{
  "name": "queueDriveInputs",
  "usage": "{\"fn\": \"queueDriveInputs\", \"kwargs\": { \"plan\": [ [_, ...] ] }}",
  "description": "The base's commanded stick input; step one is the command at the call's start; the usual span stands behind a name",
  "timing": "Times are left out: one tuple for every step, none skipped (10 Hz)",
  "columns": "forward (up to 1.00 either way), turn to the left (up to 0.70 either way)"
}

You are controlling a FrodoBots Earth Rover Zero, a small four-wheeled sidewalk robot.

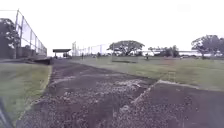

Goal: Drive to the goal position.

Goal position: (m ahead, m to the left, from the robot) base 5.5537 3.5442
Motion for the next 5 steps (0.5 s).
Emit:
{"fn": "queueDriveInputs", "kwargs": {
  "plan": [
    [0.70, 0.29],
    [0.70, 0.32],
    [0.70, 0.32],
    [0.70, 0.32],
    [0.70, 0.32]
  ]
}}
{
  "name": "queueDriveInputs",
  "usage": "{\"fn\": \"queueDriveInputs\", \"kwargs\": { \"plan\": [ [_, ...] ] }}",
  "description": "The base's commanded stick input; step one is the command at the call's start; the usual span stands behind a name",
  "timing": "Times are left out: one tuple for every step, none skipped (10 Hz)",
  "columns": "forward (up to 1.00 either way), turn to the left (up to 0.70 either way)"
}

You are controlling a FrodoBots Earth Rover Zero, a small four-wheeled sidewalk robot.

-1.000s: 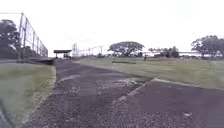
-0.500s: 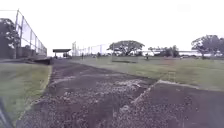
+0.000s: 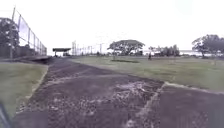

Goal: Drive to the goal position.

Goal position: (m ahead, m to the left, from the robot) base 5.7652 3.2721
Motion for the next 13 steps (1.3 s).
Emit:
{"fn": "queueDriveInputs", "kwargs": {
  "plan": [
    [0.70, 0.32],
    [0.70, 0.32],
    [0.70, 0.32],
    [0.70, 0.32],
    [0.70, 0.32],
    [0.70, 0.32],
    [0.70, 0.17],
    [0.70, 0.02],
    [0.70, 0.00],
    [0.70, 0.00],
    [0.70, 0.00],
    [0.70, 0.00],
    [0.70, 0.00]
  ]
}}
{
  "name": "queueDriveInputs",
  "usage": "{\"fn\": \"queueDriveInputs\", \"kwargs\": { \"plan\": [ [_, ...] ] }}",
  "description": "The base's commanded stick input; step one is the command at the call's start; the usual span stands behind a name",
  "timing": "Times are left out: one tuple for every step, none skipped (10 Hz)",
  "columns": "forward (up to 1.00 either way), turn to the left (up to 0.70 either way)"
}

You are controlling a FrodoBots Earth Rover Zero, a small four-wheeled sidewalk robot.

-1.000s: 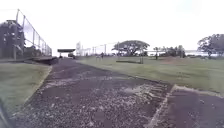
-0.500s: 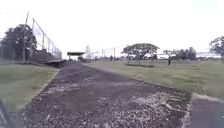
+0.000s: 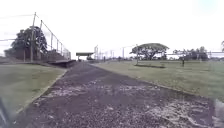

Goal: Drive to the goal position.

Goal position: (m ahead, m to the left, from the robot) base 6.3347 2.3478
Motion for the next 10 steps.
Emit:
{"fn": "queueDriveInputs", "kwargs": {
  "plan": [
    [0.70, 0.00],
    [0.70, 0.03],
    [0.70, 0.17],
    [0.70, 0.31],
    [0.70, 0.32],
    [0.70, 0.32],
    [0.70, 0.32],
    [0.70, 0.32],
    [0.70, 0.32],
    [0.70, 0.32]
  ]
}}
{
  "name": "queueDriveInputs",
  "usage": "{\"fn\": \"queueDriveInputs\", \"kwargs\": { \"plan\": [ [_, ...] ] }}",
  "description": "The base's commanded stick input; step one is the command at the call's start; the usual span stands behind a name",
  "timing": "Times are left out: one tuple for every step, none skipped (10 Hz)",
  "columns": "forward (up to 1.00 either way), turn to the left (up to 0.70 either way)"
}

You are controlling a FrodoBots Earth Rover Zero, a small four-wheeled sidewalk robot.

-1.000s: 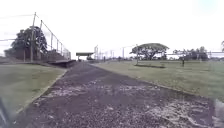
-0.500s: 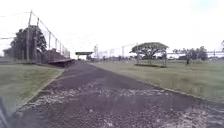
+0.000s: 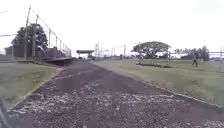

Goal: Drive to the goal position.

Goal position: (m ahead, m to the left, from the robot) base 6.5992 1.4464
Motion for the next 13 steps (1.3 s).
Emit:
{"fn": "queueDriveInputs", "kwargs": {
  "plan": [
    [0.70, 0.32],
    [0.70, 0.32],
    [0.70, 0.32],
    [0.70, 0.32],
    [0.70, 0.29],
    [0.70, 0.08],
    [0.70, 0.00],
    [0.70, 0.00],
    [0.70, 0.00],
    [0.70, 0.00],
    [0.70, 0.00],
    [0.70, 0.00],
    [0.70, 0.00]
  ]
}}
